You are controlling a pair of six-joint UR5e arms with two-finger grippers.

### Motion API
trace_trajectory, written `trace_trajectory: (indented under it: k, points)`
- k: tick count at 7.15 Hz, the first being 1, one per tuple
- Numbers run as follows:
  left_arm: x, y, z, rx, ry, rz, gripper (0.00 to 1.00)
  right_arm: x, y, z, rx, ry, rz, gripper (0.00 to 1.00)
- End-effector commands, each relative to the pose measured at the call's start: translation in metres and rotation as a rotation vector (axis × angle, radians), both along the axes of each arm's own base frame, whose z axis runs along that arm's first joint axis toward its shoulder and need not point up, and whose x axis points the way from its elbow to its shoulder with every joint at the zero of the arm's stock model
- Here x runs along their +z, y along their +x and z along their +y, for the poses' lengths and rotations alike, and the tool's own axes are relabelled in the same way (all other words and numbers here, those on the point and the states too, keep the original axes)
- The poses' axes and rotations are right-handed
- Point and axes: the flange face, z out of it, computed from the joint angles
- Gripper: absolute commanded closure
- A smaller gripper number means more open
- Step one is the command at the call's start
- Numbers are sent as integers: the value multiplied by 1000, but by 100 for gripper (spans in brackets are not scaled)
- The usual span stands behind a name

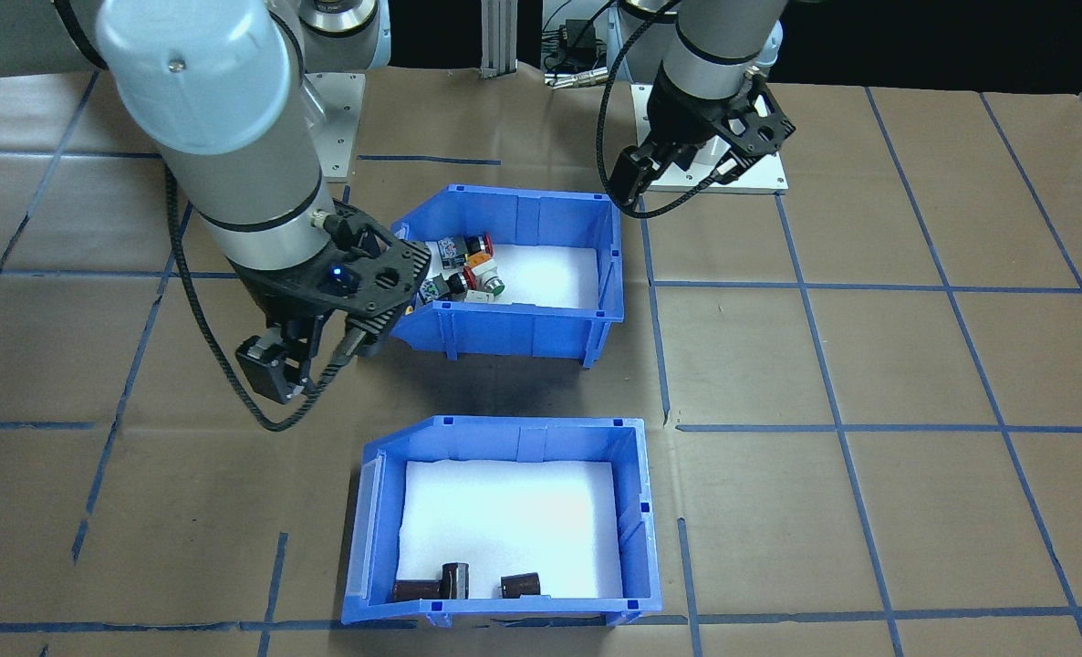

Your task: Place button box in front

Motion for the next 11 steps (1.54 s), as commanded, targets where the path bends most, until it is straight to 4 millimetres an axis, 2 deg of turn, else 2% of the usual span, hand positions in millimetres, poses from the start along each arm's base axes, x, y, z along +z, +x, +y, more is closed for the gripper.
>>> trace_trajectory:
  k: [1, 3, 4, 6, 7, 8, 9, 10, 11]
  points:
    - [-35, -43, 51, 243, 49, -67, 1, -18, 56, -12, 183, 2, -11, 0]
    - [-66, -67, 88, 444, 76, -42, 1, -46, 127, -14, 299, -17, -12, 0]
    - [-78, -78, 97, 486, 31, -15, 1, -67, 156, -14, 347, -23, -6, 0]
    - [-108, -79, 106, 520, -41, 31, 1, -104, 170, -16, 378, 13, 4, 0]
    - [-120, -78, 108, 546, -83, 66, 1, -116, 171, -18, 409, 30, 8, 0]
    - [-141, -76, 117, 546, -67, 55, 1, -128, 171, -19, 410, 45, 11, 0]
    - [-149, -74, 122, 555, -56, 44, 1, -143, 172, -21, 410, 40, 10, 0]
    - [-153, -75, 120, 583, -42, 41, 1, -159, 172, -21, 407, 26, 7, 0]
    - [-166, -79, 113, 586, -27, 29, 3, -175, 170, -16, 406, 38, 10, 0]
